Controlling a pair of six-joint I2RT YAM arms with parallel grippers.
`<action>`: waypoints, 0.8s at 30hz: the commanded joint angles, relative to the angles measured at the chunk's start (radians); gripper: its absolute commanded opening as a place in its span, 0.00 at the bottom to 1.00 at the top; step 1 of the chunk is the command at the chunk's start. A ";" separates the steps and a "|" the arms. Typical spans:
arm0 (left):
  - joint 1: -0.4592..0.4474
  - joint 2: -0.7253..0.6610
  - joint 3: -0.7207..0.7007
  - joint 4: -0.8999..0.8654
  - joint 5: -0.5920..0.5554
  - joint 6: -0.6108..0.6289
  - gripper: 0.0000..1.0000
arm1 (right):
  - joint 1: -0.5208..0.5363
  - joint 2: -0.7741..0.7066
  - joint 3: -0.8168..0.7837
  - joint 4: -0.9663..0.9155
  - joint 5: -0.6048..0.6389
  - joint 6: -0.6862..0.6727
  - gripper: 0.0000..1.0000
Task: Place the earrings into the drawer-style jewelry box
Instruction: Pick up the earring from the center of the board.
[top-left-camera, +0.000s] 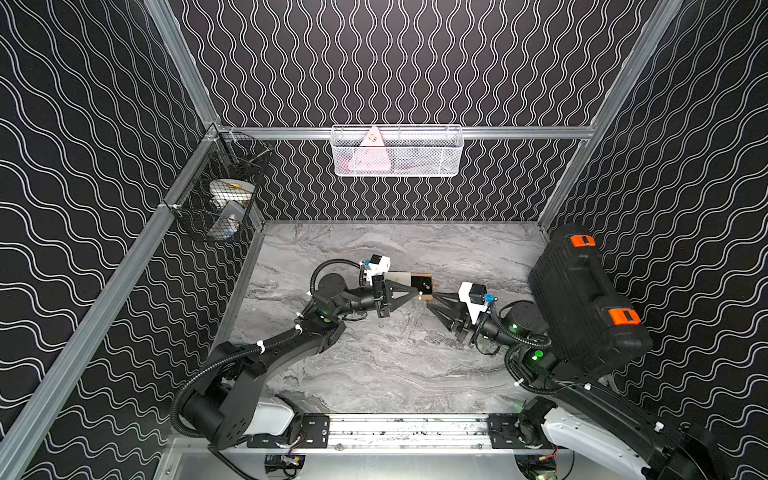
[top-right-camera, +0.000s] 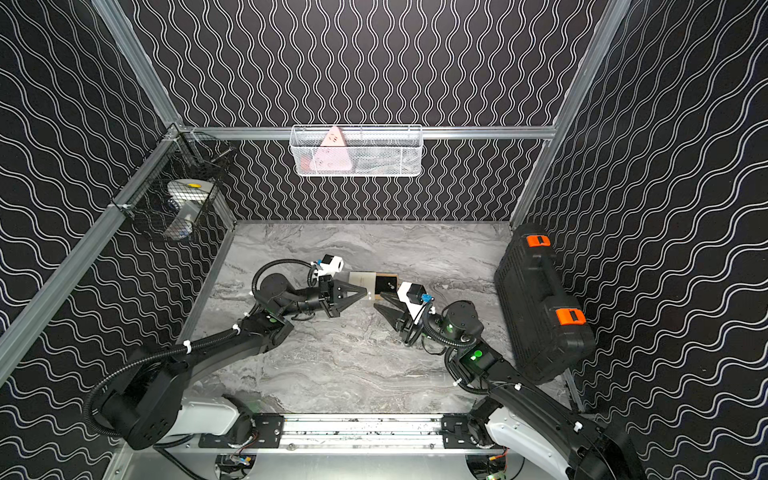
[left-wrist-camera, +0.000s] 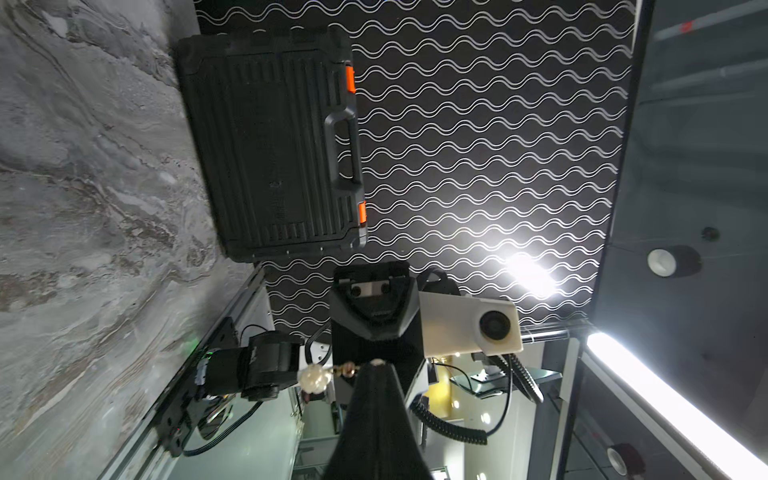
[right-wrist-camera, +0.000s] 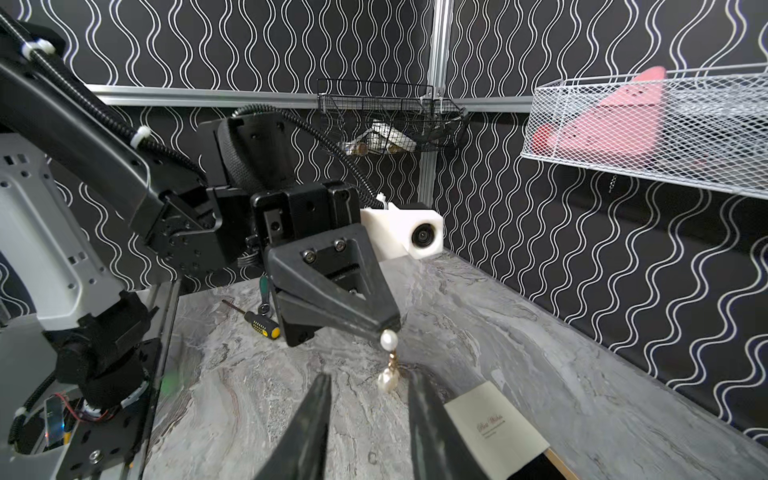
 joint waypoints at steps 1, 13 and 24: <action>0.003 0.008 -0.004 0.173 -0.007 -0.110 0.00 | -0.009 0.012 -0.033 0.117 -0.036 0.030 0.34; 0.003 -0.048 -0.018 0.050 0.010 -0.034 0.00 | -0.022 0.106 0.038 0.159 -0.116 0.019 0.32; 0.003 -0.056 -0.025 0.056 0.010 -0.043 0.00 | -0.023 0.170 0.095 0.154 -0.169 0.006 0.27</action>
